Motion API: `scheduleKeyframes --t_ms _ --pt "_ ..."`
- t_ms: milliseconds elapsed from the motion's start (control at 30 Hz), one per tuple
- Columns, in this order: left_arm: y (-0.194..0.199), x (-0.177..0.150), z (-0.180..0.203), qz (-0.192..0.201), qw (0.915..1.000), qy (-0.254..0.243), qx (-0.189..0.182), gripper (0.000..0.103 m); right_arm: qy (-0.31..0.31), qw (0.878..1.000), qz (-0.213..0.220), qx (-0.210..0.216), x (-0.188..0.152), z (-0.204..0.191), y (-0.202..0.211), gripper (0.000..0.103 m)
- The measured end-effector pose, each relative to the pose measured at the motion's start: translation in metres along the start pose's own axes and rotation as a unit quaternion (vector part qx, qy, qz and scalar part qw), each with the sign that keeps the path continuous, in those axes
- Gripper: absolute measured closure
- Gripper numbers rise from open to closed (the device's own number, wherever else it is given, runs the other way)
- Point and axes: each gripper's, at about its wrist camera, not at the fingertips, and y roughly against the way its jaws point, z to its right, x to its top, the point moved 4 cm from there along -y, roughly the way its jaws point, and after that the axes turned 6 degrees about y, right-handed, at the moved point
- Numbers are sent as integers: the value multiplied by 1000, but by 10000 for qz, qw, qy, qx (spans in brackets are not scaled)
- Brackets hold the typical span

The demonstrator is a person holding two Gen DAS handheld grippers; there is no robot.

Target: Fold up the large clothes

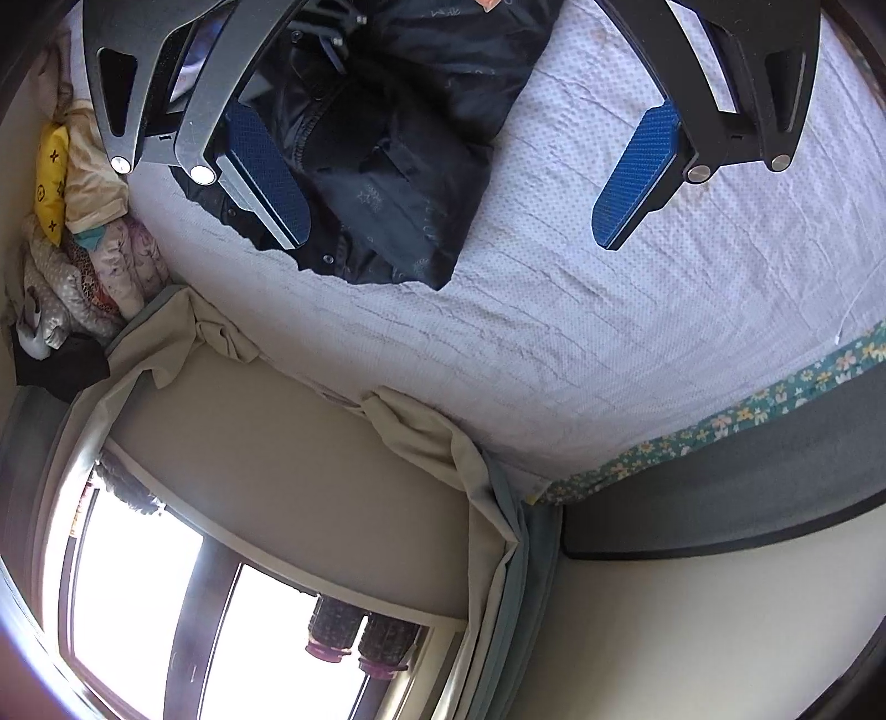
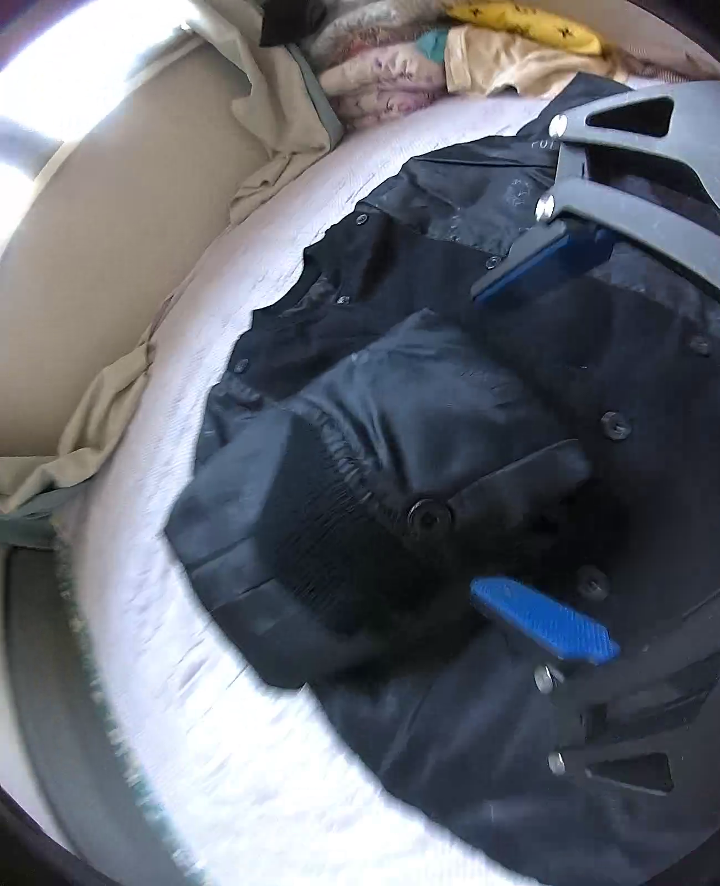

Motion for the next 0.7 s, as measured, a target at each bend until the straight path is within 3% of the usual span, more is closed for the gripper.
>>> scheduleKeyframes --t_ms 33,67,100,200,300,467,533,567,600,700 --pt "-2 0 -1 -48 10000 41 -12 0 -19 9999 -127 -17 -1 1 -12 27" --pt "-4 0 -3 -111 9999 100 -36 0 -142 9995 -269 -6 -4 4 -22 50" --pt "-6 -1 -4 -151 9998 143 -57 0 -309 9988 -386 18 -3 10 -29 65" --pt "-9 -3 -5 -242 9994 232 -99 0 -953 9946 -356 206 -9 38 -29 73" --pt "-10 -4 -4 -247 9994 224 -103 0 -1633 9853 -208 456 -16 66 -22 75" --pt "-8 -7 1 -211 9997 122 -71 0 -2787 9547 -174 1029 -45 111 -11 74" --pt "-7 -9 3 -202 9998 24 -46 0 -3258 9346 -296 1394 -66 127 -11 62" --pt "-7 -10 5 -204 9998 -29 -42 0 -3392 9284 -343 1477 -72 129 -11 46" --pt "-6 -12 6 -212 9997 -79 -38 0 -3657 9148 -424 1663 -86 135 -11 32" --pt "-5 -15 8 -231 9996 -176 -43 0 -4230 8776 -449 2211 -116 147 -4 25"
